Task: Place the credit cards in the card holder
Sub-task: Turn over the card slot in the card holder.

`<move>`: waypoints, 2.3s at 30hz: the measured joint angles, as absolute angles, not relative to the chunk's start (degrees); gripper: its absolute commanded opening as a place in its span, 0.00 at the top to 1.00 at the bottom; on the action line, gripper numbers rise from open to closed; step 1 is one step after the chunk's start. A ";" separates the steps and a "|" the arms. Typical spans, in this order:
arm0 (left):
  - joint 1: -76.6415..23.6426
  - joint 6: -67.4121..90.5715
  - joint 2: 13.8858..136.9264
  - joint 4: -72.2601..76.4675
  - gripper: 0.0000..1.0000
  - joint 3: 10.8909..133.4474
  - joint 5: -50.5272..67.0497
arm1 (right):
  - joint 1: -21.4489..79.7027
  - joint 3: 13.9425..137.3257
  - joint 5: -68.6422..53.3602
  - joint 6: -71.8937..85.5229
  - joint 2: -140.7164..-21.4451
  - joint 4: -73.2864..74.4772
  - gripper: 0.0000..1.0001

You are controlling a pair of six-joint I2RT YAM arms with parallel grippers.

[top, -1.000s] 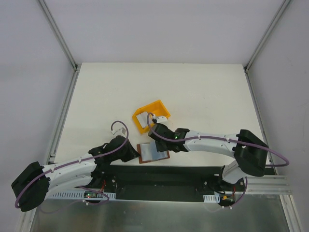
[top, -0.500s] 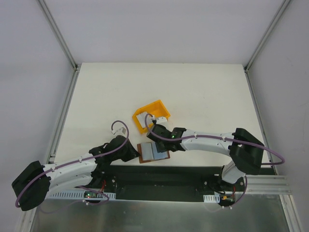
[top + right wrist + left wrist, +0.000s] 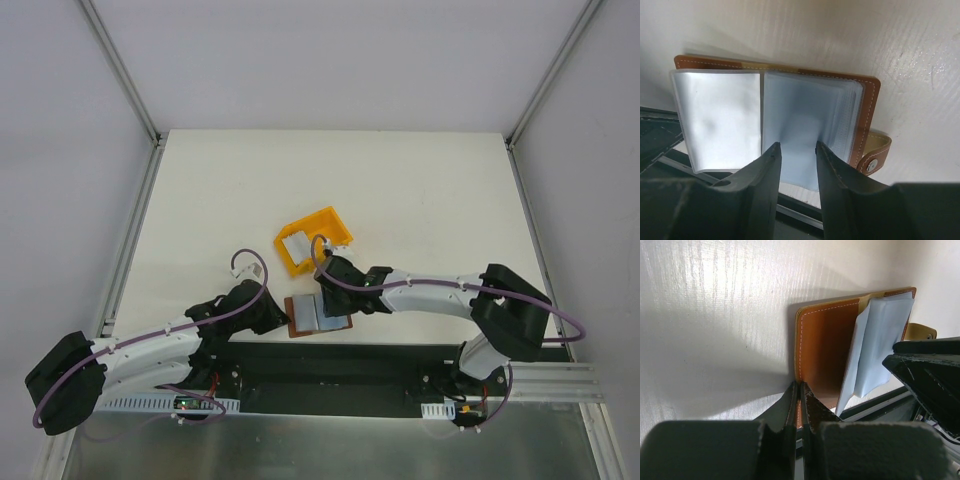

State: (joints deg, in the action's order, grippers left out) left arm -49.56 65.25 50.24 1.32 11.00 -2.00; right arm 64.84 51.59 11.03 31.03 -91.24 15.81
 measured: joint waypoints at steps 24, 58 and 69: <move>-49.56 65.28 50.24 1.30 1.00 11.00 -2.00 | 64.34 47.99 9.10 32.18 -88.88 11.62 0.60; -49.58 71.26 51.96 6.09 1.00 9.10 -3.07 | 62.76 42.50 6.92 30.00 -78.04 4.16 0.56; -49.58 71.22 52.01 6.15 1.00 9.10 -3.05 | 62.72 42.35 7.05 31.51 -84.18 7.31 0.56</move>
State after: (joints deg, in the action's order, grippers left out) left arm -49.58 71.22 52.01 6.15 9.10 -3.05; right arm 62.72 42.35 7.05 31.51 -84.18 7.31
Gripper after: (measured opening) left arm 0.006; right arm 0.440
